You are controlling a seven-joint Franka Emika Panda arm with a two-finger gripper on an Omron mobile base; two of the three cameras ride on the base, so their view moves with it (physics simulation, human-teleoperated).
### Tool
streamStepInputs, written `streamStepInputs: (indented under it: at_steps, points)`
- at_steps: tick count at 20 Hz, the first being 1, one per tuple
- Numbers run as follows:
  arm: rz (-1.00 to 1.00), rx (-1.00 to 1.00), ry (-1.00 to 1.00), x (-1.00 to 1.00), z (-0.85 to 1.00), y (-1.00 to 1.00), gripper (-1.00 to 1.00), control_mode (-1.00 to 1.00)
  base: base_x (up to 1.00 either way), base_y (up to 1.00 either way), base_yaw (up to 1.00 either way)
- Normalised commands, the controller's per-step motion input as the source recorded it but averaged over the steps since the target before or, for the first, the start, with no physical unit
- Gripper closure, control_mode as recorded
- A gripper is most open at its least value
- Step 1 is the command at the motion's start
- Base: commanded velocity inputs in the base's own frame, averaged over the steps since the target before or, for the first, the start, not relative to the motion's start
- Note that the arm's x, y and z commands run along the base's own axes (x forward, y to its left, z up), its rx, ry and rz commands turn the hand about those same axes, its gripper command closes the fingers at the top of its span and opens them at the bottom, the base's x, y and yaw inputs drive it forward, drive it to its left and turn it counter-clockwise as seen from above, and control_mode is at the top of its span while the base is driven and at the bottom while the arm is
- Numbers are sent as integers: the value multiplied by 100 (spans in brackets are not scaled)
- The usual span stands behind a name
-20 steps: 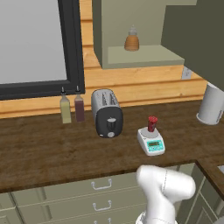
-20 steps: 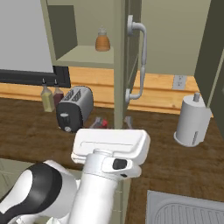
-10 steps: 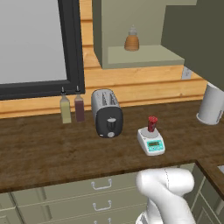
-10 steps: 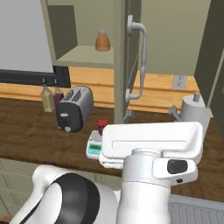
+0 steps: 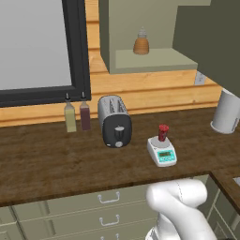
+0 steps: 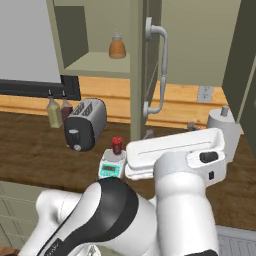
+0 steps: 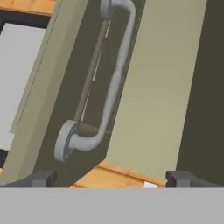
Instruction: Pick the yogurt and place it on the digital scale for weighing, and close the cabinet.
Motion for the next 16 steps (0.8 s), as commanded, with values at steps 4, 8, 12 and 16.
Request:
streamStepInputs:
  at_steps: [4,8,12,16]
  points:
    - [1,3,8,94,-2,-2,-100,-100,0,0,0]
    - [3,5,13,97,-10,0,-100,-100,0,0,0]
    - [8,0,11,84,-21,36,-100,-100,0,0,0]
    - [12,0,3,63,-12,100,-100,-100,0,0,0]
